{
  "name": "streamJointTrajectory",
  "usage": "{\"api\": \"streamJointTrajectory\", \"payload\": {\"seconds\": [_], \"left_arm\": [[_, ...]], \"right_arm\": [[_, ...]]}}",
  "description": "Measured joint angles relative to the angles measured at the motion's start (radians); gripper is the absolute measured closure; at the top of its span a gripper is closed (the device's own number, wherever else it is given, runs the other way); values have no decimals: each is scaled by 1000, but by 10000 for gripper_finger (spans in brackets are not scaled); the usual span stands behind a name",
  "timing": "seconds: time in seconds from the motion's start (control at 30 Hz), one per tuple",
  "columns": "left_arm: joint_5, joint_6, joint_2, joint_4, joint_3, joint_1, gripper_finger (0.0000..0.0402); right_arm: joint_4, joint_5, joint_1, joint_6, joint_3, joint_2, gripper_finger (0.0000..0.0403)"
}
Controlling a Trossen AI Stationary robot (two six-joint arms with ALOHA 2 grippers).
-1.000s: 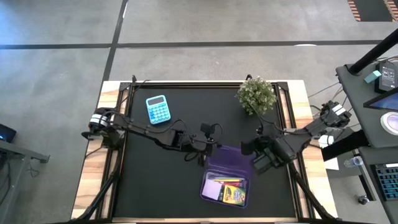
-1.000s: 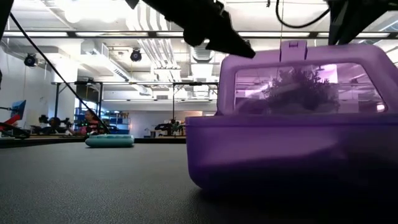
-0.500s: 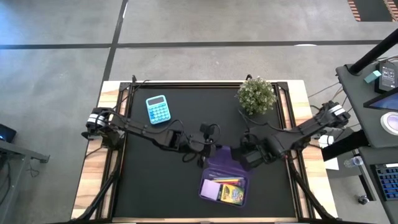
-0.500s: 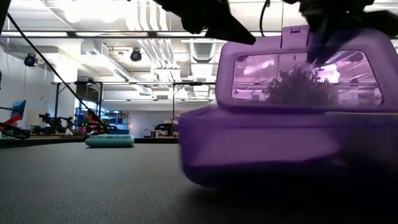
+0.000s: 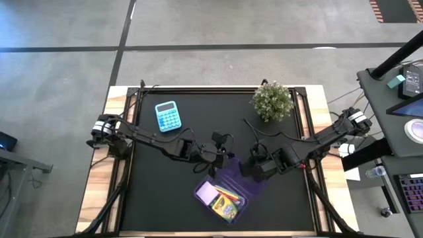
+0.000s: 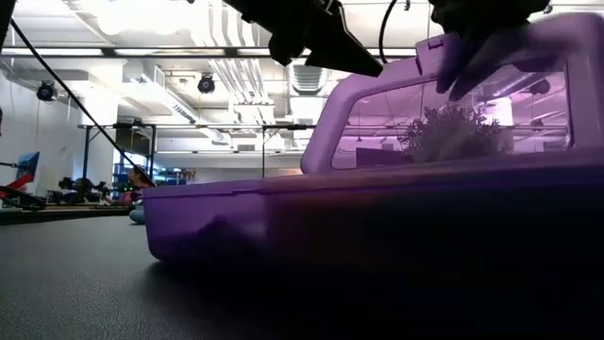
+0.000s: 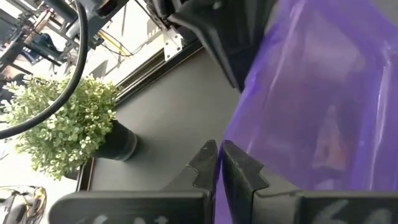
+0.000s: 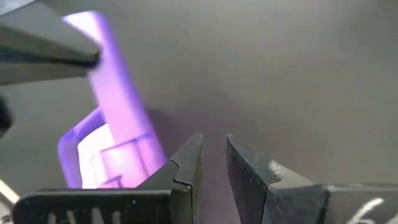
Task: Pack school essentials
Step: Close the supply box
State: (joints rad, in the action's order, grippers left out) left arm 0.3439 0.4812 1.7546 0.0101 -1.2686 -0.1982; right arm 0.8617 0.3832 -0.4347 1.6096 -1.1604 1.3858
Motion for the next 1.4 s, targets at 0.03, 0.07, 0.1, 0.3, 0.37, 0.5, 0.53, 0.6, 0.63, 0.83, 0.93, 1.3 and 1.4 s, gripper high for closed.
{"api": "streamJointTrajectory", "payload": {"seconds": [0.03, 0.07, 0.1, 0.3, 0.37, 0.5, 0.53, 0.6, 0.63, 0.83, 0.93, 1.3, 1.4], "left_arm": [[3, 0, 0, -1, 0, 0, 401], [4, 0, 0, -1, 0, 0, 401], [5, 0, 0, -1, 1, 0, 401], [5, -3, -21, -18, 1, -2, 401], [5, -3, -28, -22, 1, -2, 401], [5, -5, -41, -51, -1, -4, 401], [5, -6, -42, -59, -1, -5, 401], [1, -23, -42, -84, -1, -6, 401], [-5, -32, -42, -97, -1, -6, 401], [-22, -61, -42, -156, 0, -6, 394], [-24, -63, -42, -160, 2, -6, 370], [-23, -109, -42, -157, 2, -7, 246], [-24, -110, -53, -164, 2, -9, 224]], "right_arm": [[-13, -1, 0, -6, -1, 1, 339], [-25, -2, -1, -16, -3, 1, 339], [-41, -5, -1, -26, -3, 1, 339], [-97, -19, -1, -48, -2, 4, 339], [-98, -18, -1, -48, -2, 4, 339], [-101, -19, -1, -51, -2, 5, 339], [-101, -20, -1, -51, -2, 5, 339], [-103, -20, -1, -51, -2, 6, 339], [-104, -21, -1, -53, -2, 6, 339], [-114, -21, 1, -63, -2, 6, 339], [-115, -19, 1, -65, -1, 10, 339], [-144, -20, 1, -76, 7, 11, 339], [-144, -19, 1, -76, 7, 11, 339]]}}
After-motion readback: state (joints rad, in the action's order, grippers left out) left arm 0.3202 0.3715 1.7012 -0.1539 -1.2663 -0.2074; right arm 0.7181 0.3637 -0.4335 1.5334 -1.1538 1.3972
